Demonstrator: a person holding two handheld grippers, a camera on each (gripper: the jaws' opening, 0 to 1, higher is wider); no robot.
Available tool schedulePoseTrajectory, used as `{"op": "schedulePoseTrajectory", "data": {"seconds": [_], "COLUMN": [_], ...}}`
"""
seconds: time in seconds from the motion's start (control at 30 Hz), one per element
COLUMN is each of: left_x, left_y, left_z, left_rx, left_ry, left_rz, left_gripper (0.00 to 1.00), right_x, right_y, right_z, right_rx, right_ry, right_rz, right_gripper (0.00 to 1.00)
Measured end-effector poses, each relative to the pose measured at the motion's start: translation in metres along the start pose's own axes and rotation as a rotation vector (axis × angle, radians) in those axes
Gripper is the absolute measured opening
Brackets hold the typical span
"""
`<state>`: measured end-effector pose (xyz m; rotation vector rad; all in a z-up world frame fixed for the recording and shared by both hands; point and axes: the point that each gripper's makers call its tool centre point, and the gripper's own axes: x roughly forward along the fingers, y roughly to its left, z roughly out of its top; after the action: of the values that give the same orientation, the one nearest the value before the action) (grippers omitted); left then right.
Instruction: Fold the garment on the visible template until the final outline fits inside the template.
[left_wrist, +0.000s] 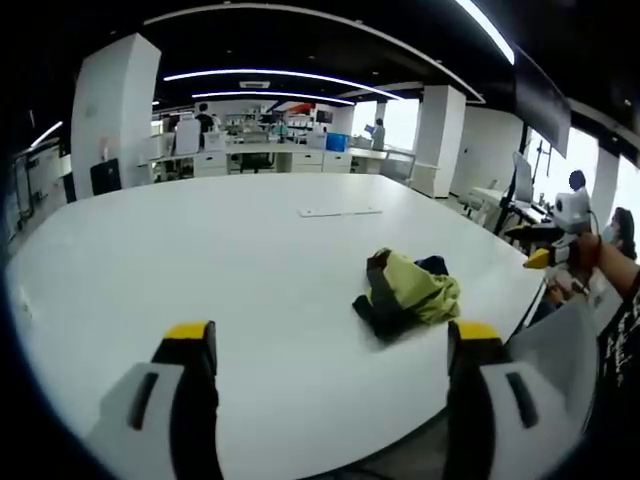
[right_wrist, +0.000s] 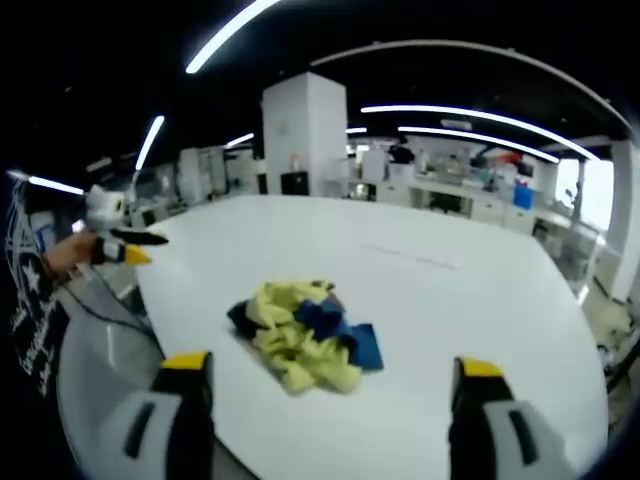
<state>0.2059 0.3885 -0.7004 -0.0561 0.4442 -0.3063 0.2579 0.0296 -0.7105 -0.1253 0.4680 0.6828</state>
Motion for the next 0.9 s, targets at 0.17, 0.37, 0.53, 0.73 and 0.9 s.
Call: {"op": "schedulePoseTrajectory", "data": {"seconds": [0.17,0.37,0.53,0.73,0.9], "left_x": [-0.0004,0.0012,0.0021,0.0025,0.0043], "left_y": [0.0006,-0.0019,-0.0037,-0.0046,-0.0042], "left_z": [-0.0011,-0.0017,-0.0023,0.0002,0.0011], "left_rx": [-0.004,-0.003,-0.001,0.001,0.008], "left_ry": [0.001,0.004,0.007,-0.003,0.000], "left_rz": [0.003,-0.001,-0.003,-0.005,-0.005], "left_gripper": [0.93,0.93,0.92,0.89,0.88], "right_x": [-0.0004,-0.0015,-0.0027,-0.0029,-0.0003], "right_y": [-0.0011,-0.0023,-0.0046,-0.0050,-0.0041], "right_z": [-0.0005,-0.0006,-0.0039,-0.0036,-0.0016], "right_rx": [0.001,0.004,0.004,0.011,0.008], "right_ry": [-0.002,-0.005,0.008,0.002,0.002], "right_rz": [-0.001,-0.002,-0.004,-0.003,0.004], "right_gripper": [0.99,0.99,0.99,0.99,0.99]}}
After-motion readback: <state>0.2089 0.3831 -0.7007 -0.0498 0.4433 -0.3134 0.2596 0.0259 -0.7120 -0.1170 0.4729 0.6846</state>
